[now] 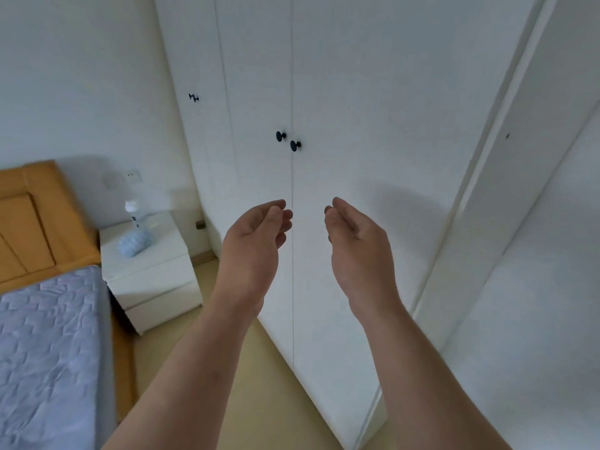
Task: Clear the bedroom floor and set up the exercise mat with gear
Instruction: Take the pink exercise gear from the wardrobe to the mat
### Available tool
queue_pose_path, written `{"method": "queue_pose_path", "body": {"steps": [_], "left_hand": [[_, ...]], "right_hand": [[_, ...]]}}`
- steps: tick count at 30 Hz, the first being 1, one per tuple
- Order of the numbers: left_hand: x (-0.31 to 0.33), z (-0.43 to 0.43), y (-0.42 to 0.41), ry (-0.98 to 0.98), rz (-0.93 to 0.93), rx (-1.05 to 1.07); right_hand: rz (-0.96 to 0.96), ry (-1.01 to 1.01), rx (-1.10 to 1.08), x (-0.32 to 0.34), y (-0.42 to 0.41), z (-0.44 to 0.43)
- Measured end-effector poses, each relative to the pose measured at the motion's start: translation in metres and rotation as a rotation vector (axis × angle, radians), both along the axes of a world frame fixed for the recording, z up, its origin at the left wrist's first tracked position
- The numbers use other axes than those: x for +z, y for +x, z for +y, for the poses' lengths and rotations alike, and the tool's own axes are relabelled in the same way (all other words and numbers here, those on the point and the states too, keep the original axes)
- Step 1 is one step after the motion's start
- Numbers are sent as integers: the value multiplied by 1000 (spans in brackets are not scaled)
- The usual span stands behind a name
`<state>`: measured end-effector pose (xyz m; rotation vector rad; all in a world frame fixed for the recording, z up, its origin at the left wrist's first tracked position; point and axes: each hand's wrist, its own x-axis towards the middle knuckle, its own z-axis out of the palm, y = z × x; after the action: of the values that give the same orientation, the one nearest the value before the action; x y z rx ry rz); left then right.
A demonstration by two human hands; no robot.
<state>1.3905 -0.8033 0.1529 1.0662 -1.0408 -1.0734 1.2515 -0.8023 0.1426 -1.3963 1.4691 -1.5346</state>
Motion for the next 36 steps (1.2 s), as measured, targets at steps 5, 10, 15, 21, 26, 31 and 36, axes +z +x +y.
{"method": "queue_pose_path", "body": {"steps": [5,10,15,21,26,31,36], "left_hand": [[-5,-88,62,-29,19,-64],[-8,-163,113,10,11,-218],[-1,-225,134,22,40,-343],[-2,-289,129,25,13,-496],[-1,-336,122,5,-34,-586],[-1,-378,123,-27,-45,-700],[-6,-408,126,5,-30,-837]], "right_hand": [[-23,-2,-111,-6,53,-79],[-70,-10,-290,-3,95,-136],[-83,15,-412,0,116,-180],[-50,2,-564,-2,118,-232],[14,0,-679,1,111,-271],[147,10,-769,3,118,-300],[209,21,-913,6,128,-324]]}}
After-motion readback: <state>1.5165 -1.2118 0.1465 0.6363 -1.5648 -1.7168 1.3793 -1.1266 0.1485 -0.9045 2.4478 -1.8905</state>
